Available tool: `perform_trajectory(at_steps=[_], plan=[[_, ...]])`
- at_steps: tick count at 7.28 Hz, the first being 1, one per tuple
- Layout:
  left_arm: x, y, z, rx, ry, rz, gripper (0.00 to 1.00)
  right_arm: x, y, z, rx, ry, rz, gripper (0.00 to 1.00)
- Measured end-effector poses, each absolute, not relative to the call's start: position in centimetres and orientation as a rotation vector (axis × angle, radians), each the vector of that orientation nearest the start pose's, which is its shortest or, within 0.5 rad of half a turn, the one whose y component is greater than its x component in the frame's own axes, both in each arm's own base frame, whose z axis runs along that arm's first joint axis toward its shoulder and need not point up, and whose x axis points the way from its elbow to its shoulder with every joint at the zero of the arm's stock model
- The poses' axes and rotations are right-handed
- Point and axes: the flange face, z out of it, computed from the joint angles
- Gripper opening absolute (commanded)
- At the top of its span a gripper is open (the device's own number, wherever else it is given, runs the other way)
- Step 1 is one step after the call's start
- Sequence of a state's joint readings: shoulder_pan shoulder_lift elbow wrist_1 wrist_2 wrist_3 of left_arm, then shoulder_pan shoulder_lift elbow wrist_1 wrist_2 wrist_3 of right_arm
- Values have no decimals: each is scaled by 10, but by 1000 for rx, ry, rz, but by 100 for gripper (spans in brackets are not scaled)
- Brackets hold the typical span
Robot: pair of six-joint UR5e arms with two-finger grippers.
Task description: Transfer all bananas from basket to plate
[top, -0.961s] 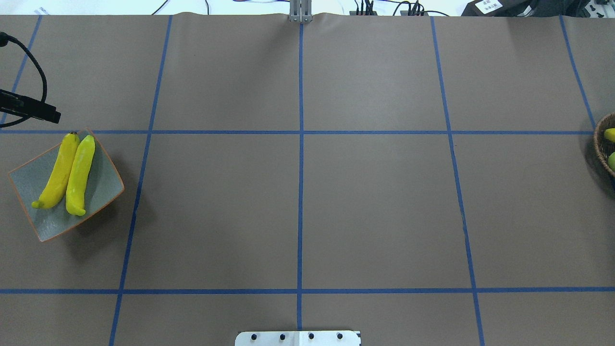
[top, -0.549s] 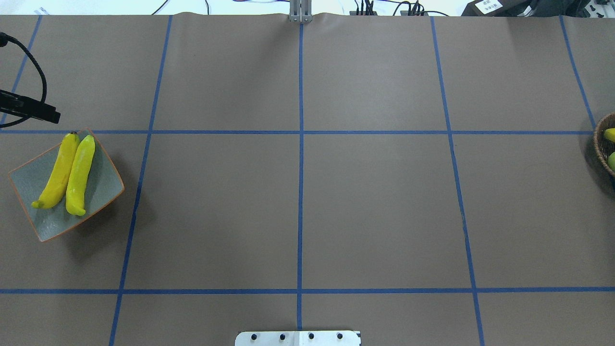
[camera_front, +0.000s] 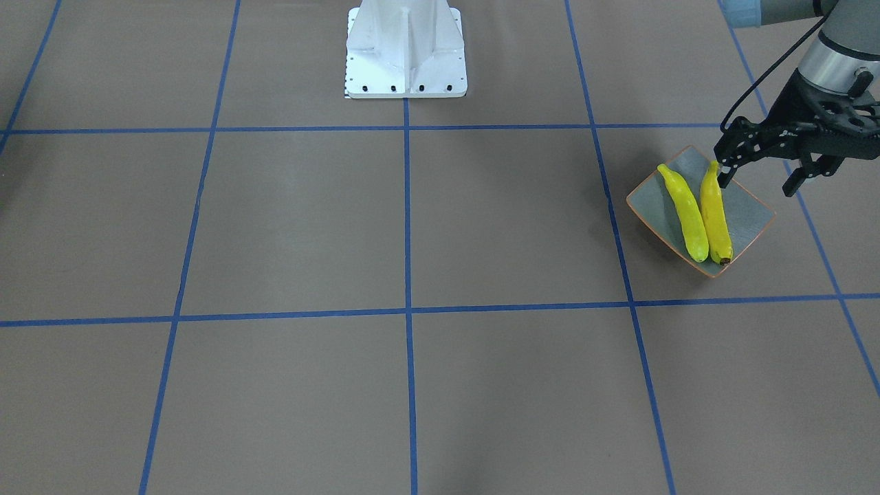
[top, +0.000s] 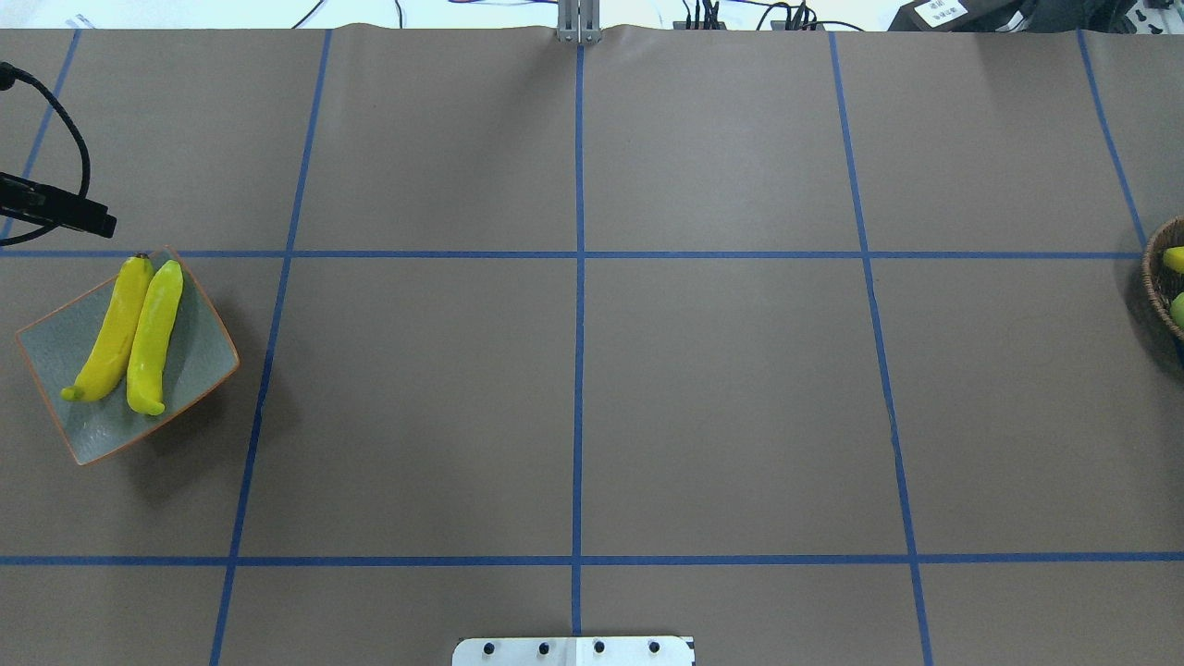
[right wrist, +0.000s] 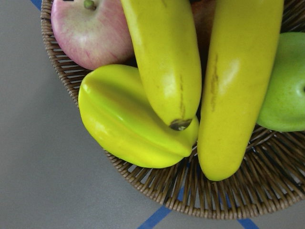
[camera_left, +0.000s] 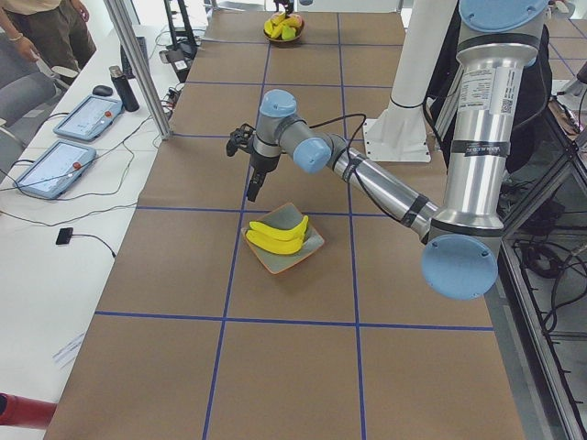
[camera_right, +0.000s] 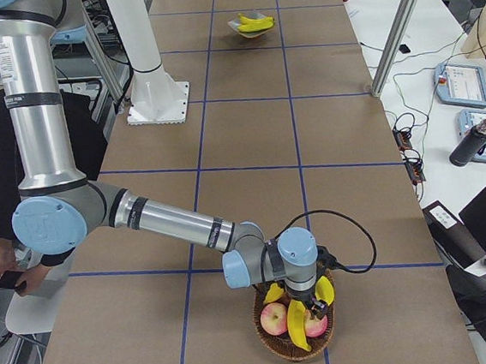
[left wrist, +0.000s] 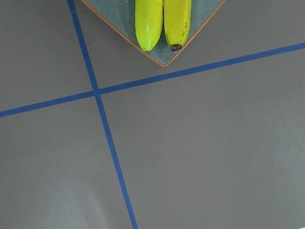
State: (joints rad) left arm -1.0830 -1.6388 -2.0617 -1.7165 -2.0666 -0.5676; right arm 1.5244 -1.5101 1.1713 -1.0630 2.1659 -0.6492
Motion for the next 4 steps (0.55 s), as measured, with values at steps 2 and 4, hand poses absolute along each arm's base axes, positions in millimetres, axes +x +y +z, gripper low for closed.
perform_trajectory(at_steps=[2,4], plan=[[156,-477,381,356,757,100,100,49,-511,785,330,-534,-729,68],[156,-477,381,356,757,100,100,45,-511,785,328,-535,-732,0]])
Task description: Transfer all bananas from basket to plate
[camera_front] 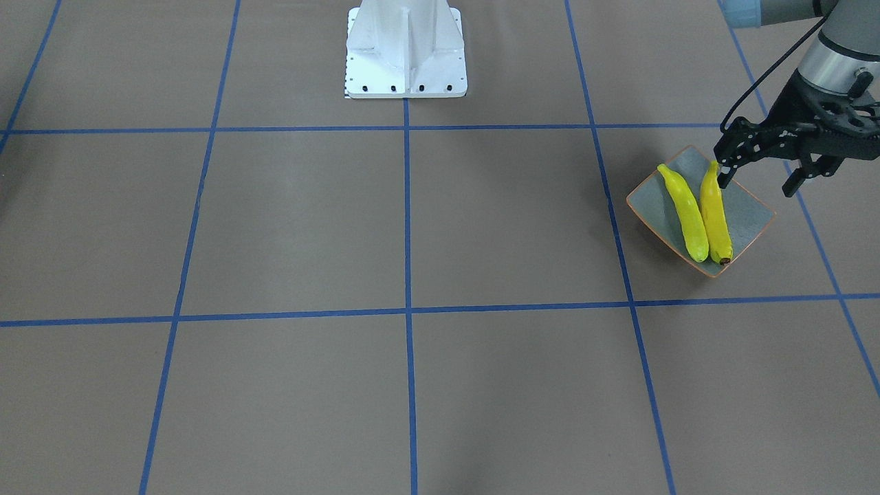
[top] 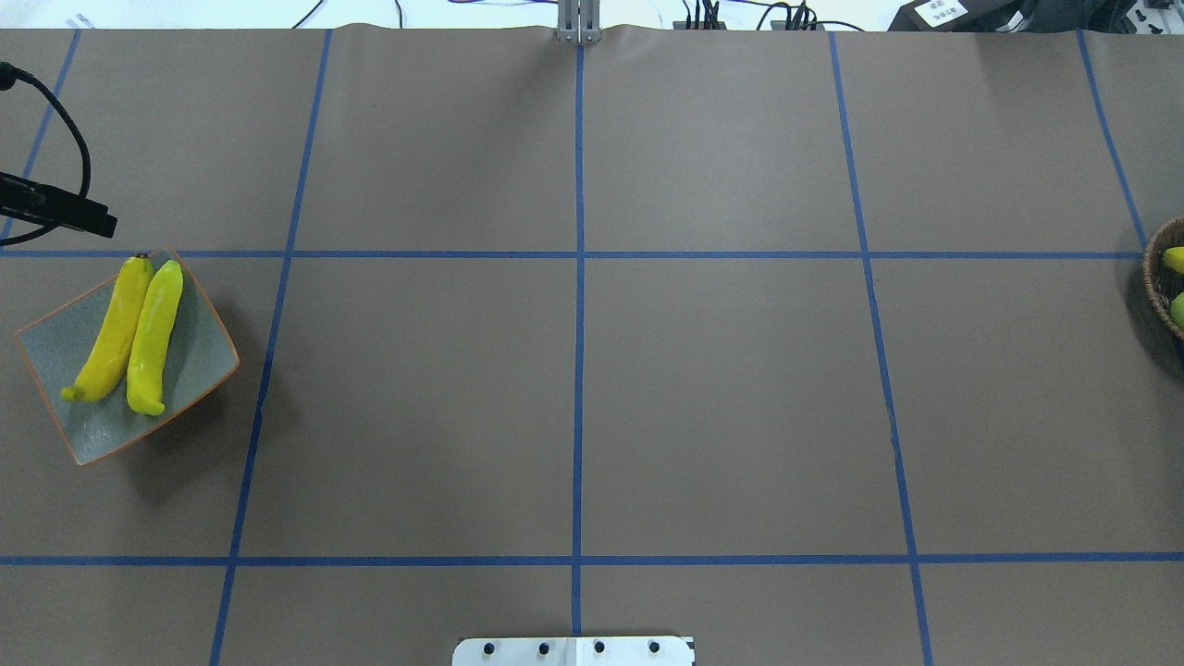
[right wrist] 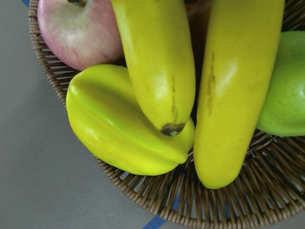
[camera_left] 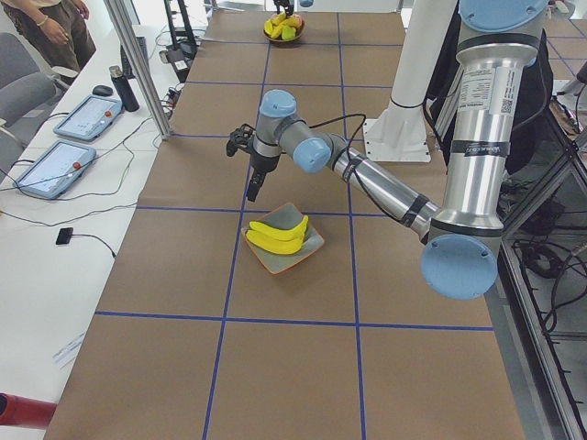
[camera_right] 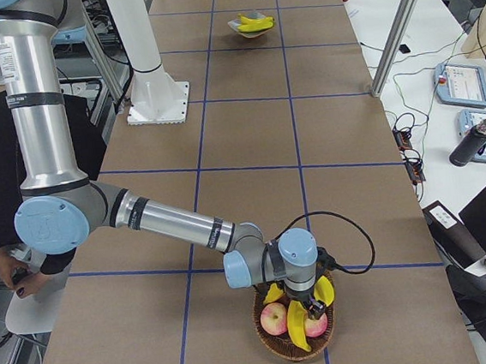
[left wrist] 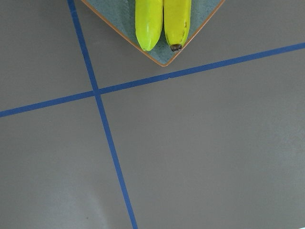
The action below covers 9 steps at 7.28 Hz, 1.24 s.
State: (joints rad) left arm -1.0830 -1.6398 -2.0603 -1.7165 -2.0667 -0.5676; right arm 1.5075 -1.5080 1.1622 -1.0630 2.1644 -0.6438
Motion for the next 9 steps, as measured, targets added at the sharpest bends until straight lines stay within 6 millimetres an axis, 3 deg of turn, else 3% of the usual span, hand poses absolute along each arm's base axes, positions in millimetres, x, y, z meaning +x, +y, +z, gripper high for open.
perform_trajectory(at_steps=[5,9], plan=[[156,-476,379,359,759,101,100,46,-521,763,373,-524,-749,0],[155,-474,378,360,762,102,100,85,-551,719,403,-514,-677,0]])
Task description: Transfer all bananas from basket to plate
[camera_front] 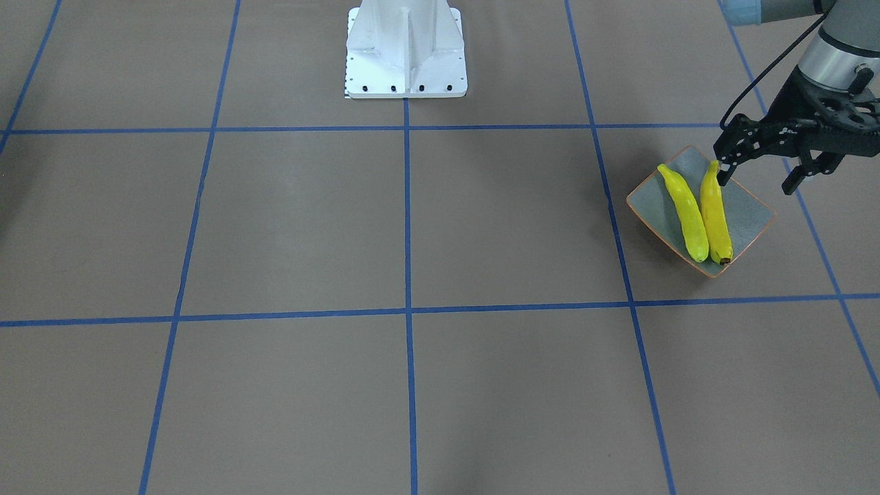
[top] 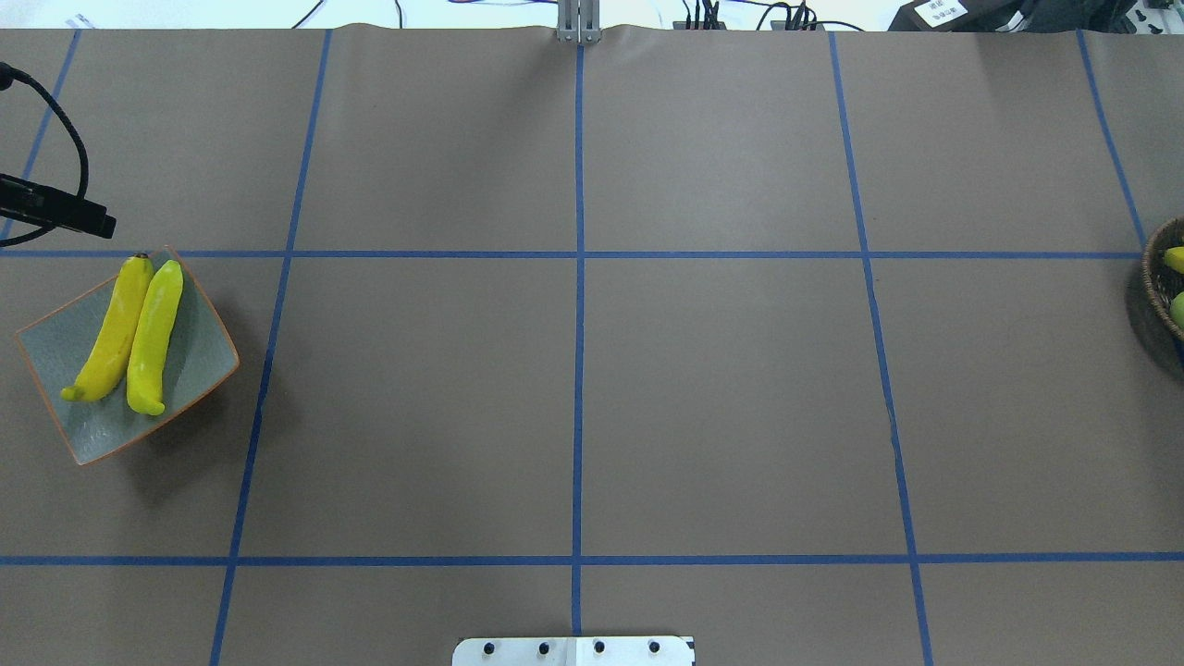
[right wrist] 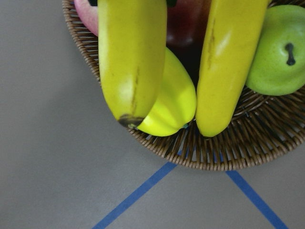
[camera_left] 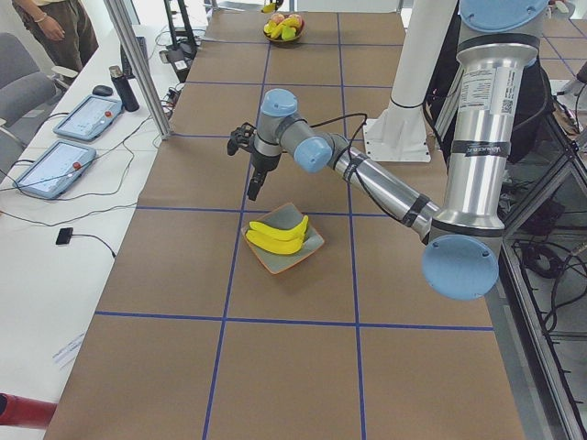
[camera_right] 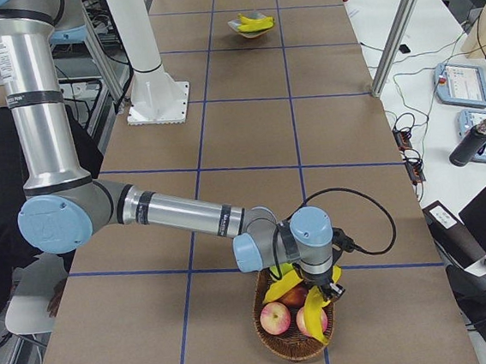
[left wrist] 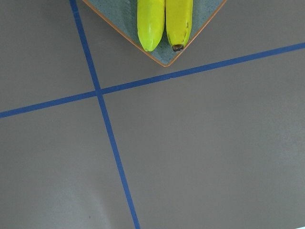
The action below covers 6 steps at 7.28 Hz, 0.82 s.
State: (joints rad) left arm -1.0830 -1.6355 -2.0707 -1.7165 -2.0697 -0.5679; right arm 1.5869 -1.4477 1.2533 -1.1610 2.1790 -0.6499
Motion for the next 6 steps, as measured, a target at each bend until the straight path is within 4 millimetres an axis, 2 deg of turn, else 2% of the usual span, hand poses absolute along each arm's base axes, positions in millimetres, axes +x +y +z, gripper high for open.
perform_trajectory(at_steps=[1,2,4,5,6], plan=[[155,-474,378,359,763,101,100,94,-565,694,394,-516,-657,0],[155,-474,378,358,763,101,100,98,-580,661,380,-520,-642,0],[158,-475,379,348,772,102,100,99,-608,600,366,-554,-594,0],[160,-474,379,338,782,104,100,89,-619,570,374,-604,-533,0],[161,-474,378,333,789,106,100,66,-625,537,382,-668,-467,0]])
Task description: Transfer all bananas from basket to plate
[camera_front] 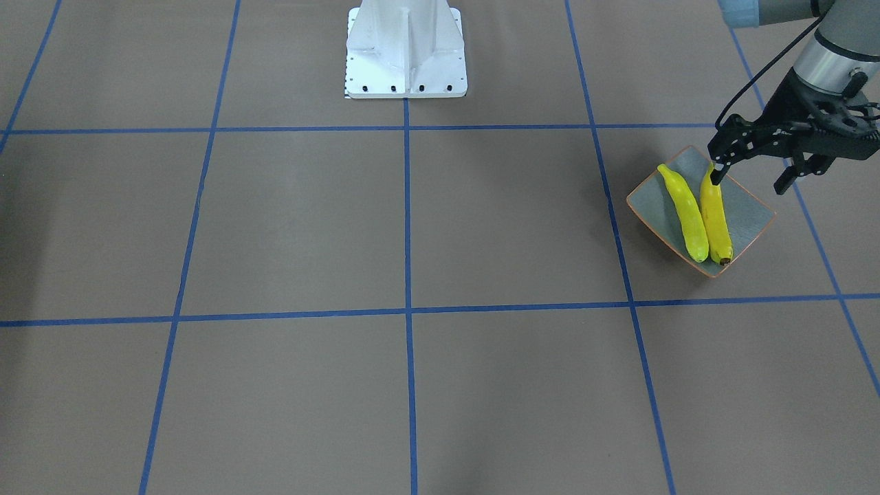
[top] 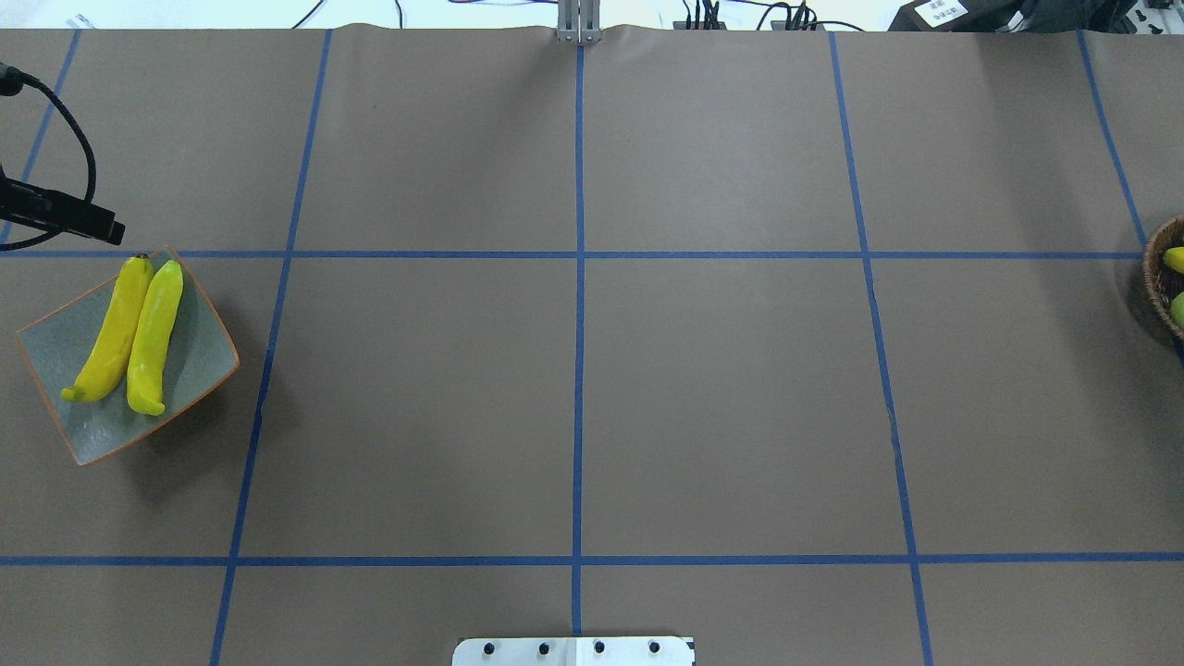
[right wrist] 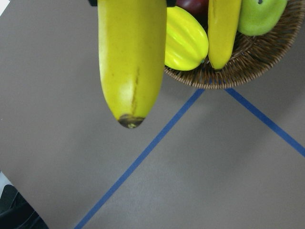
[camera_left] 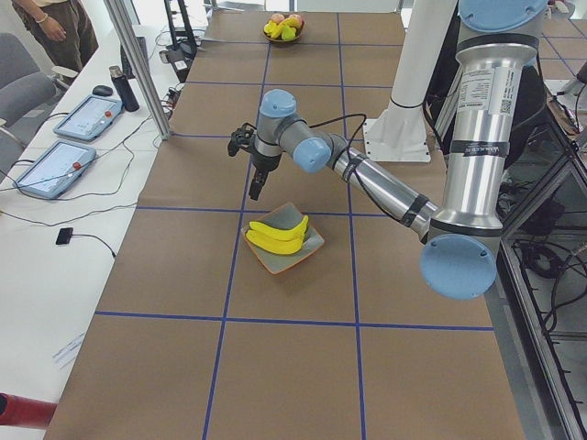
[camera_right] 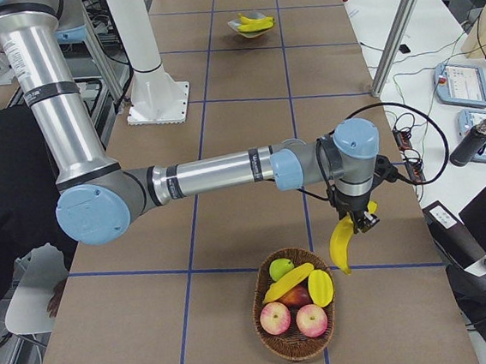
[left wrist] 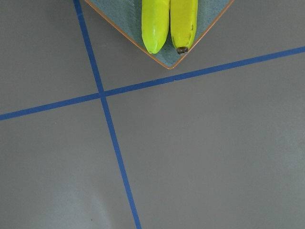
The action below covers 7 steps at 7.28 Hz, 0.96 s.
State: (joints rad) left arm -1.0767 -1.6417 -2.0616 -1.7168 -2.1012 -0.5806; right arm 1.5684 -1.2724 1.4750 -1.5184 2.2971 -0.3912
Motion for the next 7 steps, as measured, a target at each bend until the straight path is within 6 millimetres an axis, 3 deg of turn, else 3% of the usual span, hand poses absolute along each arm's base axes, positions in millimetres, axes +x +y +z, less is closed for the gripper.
perform_trajectory(at_steps=[3,5,7], plan=[[167,-482,353,368,823,99,100,-37,-615,417,365,-834,-275,0],[180,-495,294,396,916,-6,100,-99,-595,335,324,-934,-136,0],[229,-489,219,386,1062,-61,100,-153,-574,272,279,-1048,-13,0]])
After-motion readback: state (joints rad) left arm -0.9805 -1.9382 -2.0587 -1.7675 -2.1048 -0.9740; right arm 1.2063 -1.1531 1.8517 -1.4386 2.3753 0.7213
